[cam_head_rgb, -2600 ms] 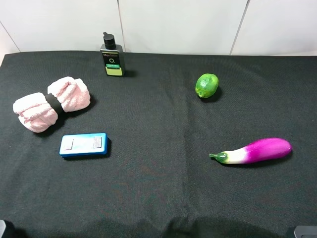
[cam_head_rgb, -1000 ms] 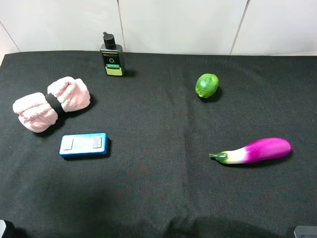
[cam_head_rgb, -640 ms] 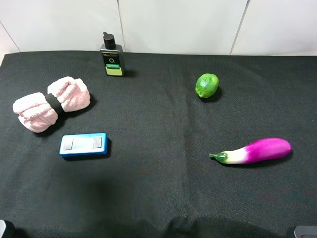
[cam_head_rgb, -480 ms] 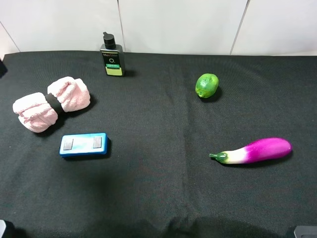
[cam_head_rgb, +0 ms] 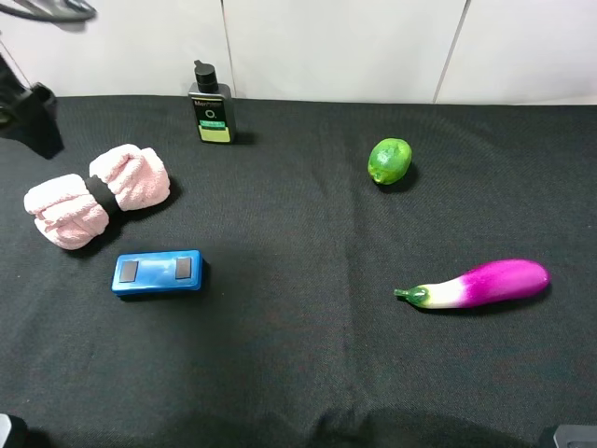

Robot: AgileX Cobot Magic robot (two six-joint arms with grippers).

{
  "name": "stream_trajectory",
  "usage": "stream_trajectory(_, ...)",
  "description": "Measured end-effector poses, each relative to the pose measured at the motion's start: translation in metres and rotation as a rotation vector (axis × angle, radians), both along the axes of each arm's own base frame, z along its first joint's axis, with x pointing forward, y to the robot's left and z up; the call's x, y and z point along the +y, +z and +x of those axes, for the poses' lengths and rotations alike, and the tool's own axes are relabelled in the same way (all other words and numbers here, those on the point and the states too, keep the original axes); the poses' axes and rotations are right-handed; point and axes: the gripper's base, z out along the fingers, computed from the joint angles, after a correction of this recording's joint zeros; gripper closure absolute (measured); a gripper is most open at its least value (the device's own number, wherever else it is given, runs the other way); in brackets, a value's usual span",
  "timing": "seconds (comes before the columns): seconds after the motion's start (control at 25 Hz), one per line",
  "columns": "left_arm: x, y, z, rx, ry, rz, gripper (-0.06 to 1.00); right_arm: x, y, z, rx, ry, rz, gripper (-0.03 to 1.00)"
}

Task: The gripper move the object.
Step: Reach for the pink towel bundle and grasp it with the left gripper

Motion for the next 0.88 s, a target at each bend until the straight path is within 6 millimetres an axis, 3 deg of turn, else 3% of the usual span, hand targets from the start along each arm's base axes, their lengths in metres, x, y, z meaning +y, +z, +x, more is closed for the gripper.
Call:
stream_trajectory(0.72, -0.013, -0.068, 0.05, 0.042, -0.068, 0.019, -0.05, 0.0, 0.0, 0.0, 0.0, 0.0, 0.0, 0.27)
stream_trajectory(0.88, -0.007, -0.082, 0.057, 0.06, -0.064, 0.026, -0.05, 0.0, 0.0, 0.0, 0.0, 0.0, 0.0, 0.27)
